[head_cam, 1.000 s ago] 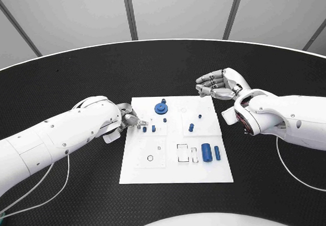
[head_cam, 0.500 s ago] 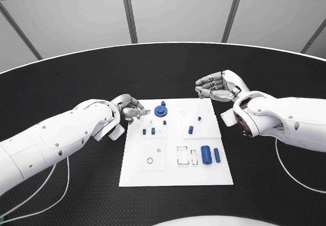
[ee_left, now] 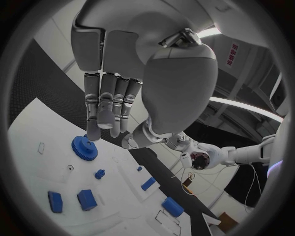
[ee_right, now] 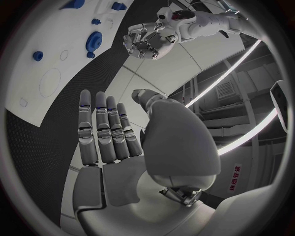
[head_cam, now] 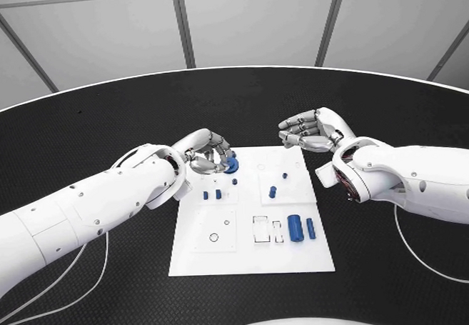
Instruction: Assemble the parts on the task board
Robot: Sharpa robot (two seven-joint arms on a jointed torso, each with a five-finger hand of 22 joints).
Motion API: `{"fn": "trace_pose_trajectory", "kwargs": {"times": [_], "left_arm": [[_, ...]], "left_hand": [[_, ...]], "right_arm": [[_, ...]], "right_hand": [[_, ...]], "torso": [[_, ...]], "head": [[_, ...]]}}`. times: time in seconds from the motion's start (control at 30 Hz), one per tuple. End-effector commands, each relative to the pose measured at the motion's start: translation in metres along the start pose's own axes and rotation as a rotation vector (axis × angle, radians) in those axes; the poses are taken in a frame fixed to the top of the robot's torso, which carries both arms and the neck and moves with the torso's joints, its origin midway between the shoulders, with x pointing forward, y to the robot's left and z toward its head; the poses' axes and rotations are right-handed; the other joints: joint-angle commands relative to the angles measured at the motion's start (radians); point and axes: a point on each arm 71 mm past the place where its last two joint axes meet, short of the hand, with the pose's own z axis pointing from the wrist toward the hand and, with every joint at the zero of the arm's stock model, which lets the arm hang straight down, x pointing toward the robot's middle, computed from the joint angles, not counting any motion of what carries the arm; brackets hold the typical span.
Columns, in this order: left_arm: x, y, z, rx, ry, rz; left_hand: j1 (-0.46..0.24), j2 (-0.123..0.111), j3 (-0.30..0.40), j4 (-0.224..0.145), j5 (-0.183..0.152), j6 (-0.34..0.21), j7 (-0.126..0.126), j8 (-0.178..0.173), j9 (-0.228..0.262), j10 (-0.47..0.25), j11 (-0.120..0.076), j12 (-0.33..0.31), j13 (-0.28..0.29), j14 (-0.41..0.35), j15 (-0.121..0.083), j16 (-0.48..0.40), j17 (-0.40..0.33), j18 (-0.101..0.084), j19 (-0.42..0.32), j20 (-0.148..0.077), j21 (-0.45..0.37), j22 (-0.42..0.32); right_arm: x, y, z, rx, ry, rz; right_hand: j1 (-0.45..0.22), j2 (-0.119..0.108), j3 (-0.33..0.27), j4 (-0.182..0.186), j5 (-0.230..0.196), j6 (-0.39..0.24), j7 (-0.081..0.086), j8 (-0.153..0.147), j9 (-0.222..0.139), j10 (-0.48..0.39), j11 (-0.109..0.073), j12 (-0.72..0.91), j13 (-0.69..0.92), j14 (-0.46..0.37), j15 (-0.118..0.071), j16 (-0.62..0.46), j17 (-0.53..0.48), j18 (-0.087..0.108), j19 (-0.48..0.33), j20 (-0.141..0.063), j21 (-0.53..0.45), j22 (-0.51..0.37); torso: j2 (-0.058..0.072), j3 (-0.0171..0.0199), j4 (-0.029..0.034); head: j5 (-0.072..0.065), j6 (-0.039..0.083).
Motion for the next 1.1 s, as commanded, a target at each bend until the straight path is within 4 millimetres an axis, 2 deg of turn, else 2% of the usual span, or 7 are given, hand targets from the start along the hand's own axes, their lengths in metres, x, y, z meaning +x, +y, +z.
{"fn": "trace_pose_trajectory", "kwargs": {"times": [0.03,0.1,0.2,0.37,0.63,1.0,1.1], "left_arm": [[0.006,-0.006,0.004,0.028,0.035,0.112],[0.01,-0.009,0.006,0.034,0.058,0.163],[0.014,-0.01,0.009,0.035,0.084,0.219],[0.02,-0.011,0.013,0.026,0.107,0.278],[0.022,-0.01,0.019,-0.016,0.091,0.334],[0.028,-0.012,0.026,-0.033,0.134,0.348],[0.029,-0.012,0.028,-0.038,0.153,0.35]], "left_hand": [[-0.012,-0.005,0.0,-0.011,-0.001,0.016,-0.003,-0.006,-0.017,-0.001,0.001,-0.017,-0.017,0.011,0.0,0.015,0.01,0.013,-0.002,0.001,0.008,0.005],[-0.013,-0.005,0.005,-0.021,0.005,0.026,-0.007,-0.012,-0.031,0.008,-0.002,-0.026,-0.029,0.044,-0.002,0.046,0.058,0.014,0.003,-0.001,0.016,0.01],[-0.016,-0.004,0.014,-0.034,0.007,0.042,-0.008,-0.017,-0.046,0.011,-0.002,-0.046,-0.048,0.054,-0.002,0.061,0.07,0.014,0.005,-0.001,0.026,0.017],[-0.03,-0.003,0.017,-0.042,0.007,0.06,-0.009,-0.02,-0.062,0.019,-0.001,-0.069,-0.069,0.069,-0.001,0.079,0.089,0.01,0.019,-0.001,0.043,0.036],[-0.069,-0.018,-0.009,-0.038,-0.001,0.072,-0.013,-0.024,-0.077,0.024,-0.001,-0.098,-0.093,0.071,0.001,0.085,0.082,0.01,0.023,0.003,0.041,0.038],[-0.062,0.0,-0.005,-0.045,-0.001,0.091,-0.02,-0.022,-0.085,0.041,-0.007,-0.108,-0.104,0.09,-0.005,0.099,0.104,0.005,0.051,-0.001,0.055,0.06],[-0.081,-0.004,-0.02,-0.037,-0.016,0.095,-0.021,-0.024,-0.09,0.043,-0.007,-0.115,-0.11,0.096,-0.004,0.105,0.11,0.003,0.056,-0.001,0.055,0.062]], "right_arm": [[0.0,0.0,0.0,-0.001,0.0,0.0],[0.001,0.001,0.0,-0.002,0.0,0.001],[0.001,0.001,-0.001,-0.003,0.001,0.002],[0.002,0.002,-0.001,-0.004,0.001,0.003],[0.002,0.002,-0.001,-0.006,0.002,0.004],[0.003,0.003,-0.002,-0.009,0.003,0.005],[0.004,0.004,-0.002,-0.009,0.004,0.006]], "right_hand": [[0.009,0.004,0.007,-0.003,0.003,0.0,0.006,-0.005,-0.001,-0.01,-0.001,-0.001,-0.001,-0.003,0.0,-0.003,-0.001,0.004,0.003,-0.001,0.003,-0.002],[0.009,0.004,0.007,-0.003,0.003,0.0,0.006,-0.005,-0.001,-0.01,-0.001,-0.001,-0.001,-0.003,0.0,-0.003,-0.001,0.004,0.003,-0.001,0.003,-0.002],[0.011,0.004,0.008,-0.005,0.003,0.0,0.006,-0.005,-0.001,-0.01,-0.001,-0.001,-0.001,-0.002,0.0,-0.003,-0.001,0.004,0.003,-0.001,0.004,-0.003],[0.011,0.004,0.008,-0.005,0.003,0.0,0.006,-0.005,-0.001,-0.01,-0.001,-0.001,-0.001,-0.002,0.0,-0.003,-0.001,0.004,0.003,-0.001,0.004,-0.003],[0.012,0.005,0.009,-0.006,0.003,0.0,0.006,-0.005,-0.001,-0.01,-0.001,-0.001,-0.001,-0.002,0.0,-0.003,-0.001,0.004,0.004,-0.001,0.004,-0.004],[0.012,0.006,0.01,-0.006,0.004,0.0,0.007,-0.005,-0.001,-0.01,0.0,-0.001,-0.001,-0.002,0.0,-0.003,-0.001,0.004,0.004,-0.001,0.004,-0.004],[0.012,0.006,0.01,-0.006,0.004,0.0,0.007,-0.005,-0.001,-0.01,0.0,-0.001,-0.001,-0.002,0.0,-0.003,-0.001,0.004,0.004,-0.001,0.004,-0.004]], "torso": [[0.002,-0.0017,0.0014],[0.001,-0.0026,0.0023],[0.004,-0.0038,0.0018],[0.001,-0.0028,0.0022],[0.001,-0.0019,0.0018],[0.002,-0.0016,0.0019],[0.001,-0.0023,0.0026]], "head": [[-0.003,0.003],[-0.005,0.003],[-0.007,0.004],[-0.012,0.002],[-0.014,0.002],[-0.021,-0.002],[-0.021,-0.005]]}}
